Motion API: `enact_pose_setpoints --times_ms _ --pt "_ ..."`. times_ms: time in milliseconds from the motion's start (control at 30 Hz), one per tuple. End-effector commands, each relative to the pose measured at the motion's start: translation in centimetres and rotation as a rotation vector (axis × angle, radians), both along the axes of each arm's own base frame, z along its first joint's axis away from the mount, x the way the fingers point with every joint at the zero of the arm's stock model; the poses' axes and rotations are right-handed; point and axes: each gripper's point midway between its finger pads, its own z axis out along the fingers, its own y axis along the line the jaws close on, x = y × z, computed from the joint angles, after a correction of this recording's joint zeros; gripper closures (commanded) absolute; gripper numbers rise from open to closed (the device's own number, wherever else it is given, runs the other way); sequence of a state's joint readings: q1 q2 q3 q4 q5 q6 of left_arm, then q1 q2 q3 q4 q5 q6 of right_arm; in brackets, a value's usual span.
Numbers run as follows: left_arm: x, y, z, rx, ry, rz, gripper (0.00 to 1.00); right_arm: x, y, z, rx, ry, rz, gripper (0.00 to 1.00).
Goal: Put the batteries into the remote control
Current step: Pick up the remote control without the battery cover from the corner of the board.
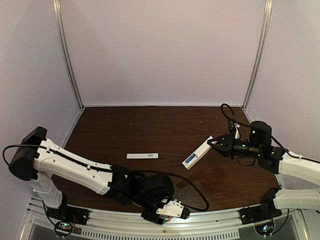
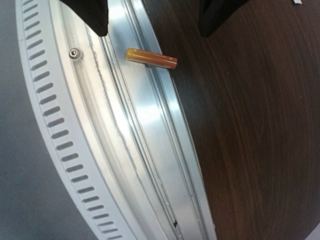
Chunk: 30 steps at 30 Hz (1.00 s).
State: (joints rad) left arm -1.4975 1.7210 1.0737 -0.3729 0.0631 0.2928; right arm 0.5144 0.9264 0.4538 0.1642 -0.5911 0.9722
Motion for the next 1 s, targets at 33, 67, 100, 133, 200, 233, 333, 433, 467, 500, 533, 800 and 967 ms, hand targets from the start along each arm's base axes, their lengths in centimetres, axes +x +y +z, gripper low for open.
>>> enact_pose_setpoints --times_ms 33,67,100,133,200,233,333,433,467,500,533,800,967 --pt "0.3 0.4 -0.3 0.037 -0.144 -0.167 0.36 -0.3 -0.4 0.3 0.008 -0.013 0.005 1.00" --pt "0.3 0.3 -0.5 0.044 -0.149 -0.181 0.35 -0.3 -0.4 0.3 0.008 -0.014 0.006 1.00" --pt "0.1 0.1 -0.7 0.048 -0.147 -0.193 0.35 -0.3 -0.4 0.2 0.007 -0.011 0.006 1.00" --pt "0.0 0.0 -0.8 0.049 -0.140 -0.201 0.34 -0.3 -0.4 0.2 0.007 -0.009 0.006 1.00" --pt "-0.4 -0.6 -0.9 0.043 -0.123 -0.209 0.33 -0.4 -0.5 0.1 0.008 -0.007 0.007 1.00" --pt "-0.6 -0.8 -0.9 0.038 -0.114 -0.210 0.32 -0.4 -0.5 0.2 0.008 -0.008 0.007 1.00" --pt "-0.9 -1.7 -0.8 0.017 -0.093 -0.210 0.27 -0.4 -0.5 0.2 0.009 -0.009 0.007 1.00" --pt "-1.0 -2.0 -1.4 0.016 -0.084 -0.217 0.26 -0.4 -0.5 0.1 0.012 -0.009 0.010 1.00" --pt "-1.2 -2.0 -1.7 0.023 -0.078 -0.225 0.26 -0.4 -0.5 0.1 0.012 -0.009 0.010 1.00" --pt "-1.2 -2.0 -2.0 0.031 -0.077 -0.228 0.27 -0.5 -0.5 0.1 0.012 -0.006 0.013 1.00" --pt "-1.3 -2.0 -2.3 0.038 -0.075 -0.231 0.27 -0.5 -0.5 0.1 0.013 -0.007 0.013 1.00" --pt "0.0 -2.0 -3.2 0.057 -0.026 -0.200 0.31 -0.5 -0.6 0.1 0.013 -0.007 0.009 1.00" --pt "0.3 -2.0 -3.3 0.056 -0.009 -0.204 0.32 -0.5 -0.7 0.0 0.010 -0.005 0.008 1.00"
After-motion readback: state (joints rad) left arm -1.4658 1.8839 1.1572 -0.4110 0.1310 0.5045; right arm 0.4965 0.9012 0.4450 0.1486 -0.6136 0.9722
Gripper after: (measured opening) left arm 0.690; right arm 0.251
